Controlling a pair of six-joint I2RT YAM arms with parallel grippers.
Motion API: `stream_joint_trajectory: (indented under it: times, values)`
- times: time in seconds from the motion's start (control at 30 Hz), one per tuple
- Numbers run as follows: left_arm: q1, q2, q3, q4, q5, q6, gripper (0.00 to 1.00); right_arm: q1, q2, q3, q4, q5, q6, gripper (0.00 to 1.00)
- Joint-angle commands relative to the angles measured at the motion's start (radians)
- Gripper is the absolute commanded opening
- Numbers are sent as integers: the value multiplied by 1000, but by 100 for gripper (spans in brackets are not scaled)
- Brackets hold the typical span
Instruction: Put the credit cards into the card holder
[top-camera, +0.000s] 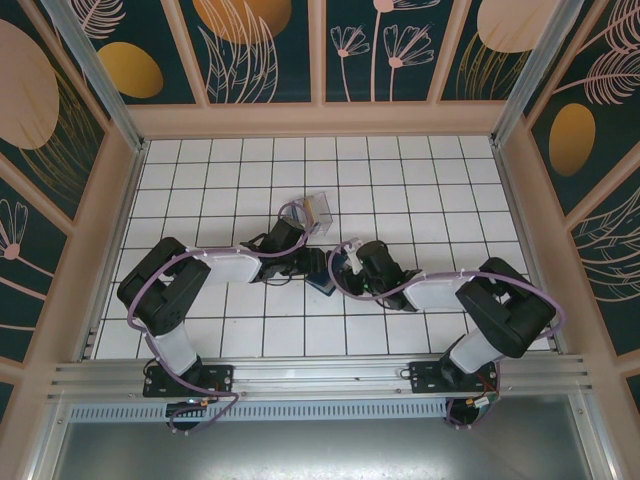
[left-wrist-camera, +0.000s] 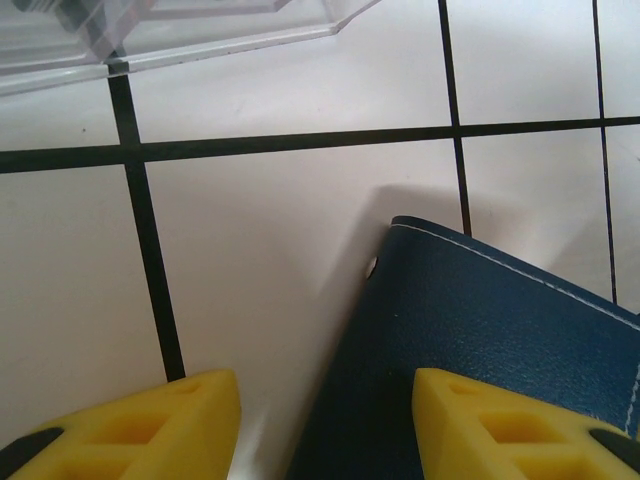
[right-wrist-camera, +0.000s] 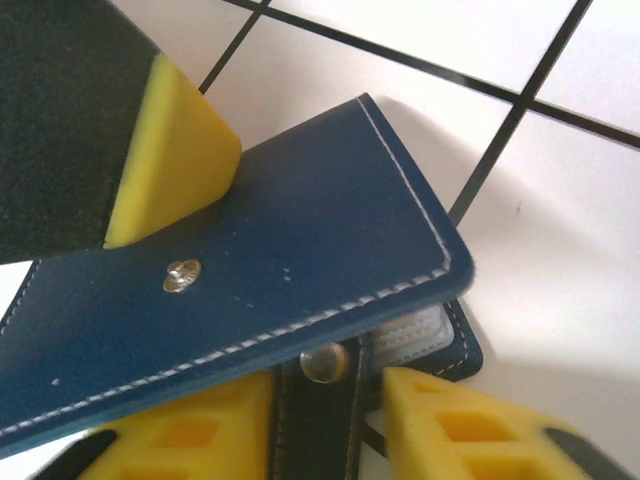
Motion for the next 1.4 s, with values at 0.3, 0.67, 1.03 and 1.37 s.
stream_joint_trajectory:
  times: [0.3,0.67,1.03,1.37]
  values:
    - [-33,89,-40,-121,-74,-53,50,23,-124,-277,522,41,-89,8]
    - [-63,64,-30,-86,-59,-70,52,34,-79,-368,795,98,-138,7]
    - [-65,51,50,-193,-117,28,52,31,21,-320,913,-7,-232,10]
    - [-91,107,116,-229,-169,44,52,33,69,-304,895,-50,-281,14]
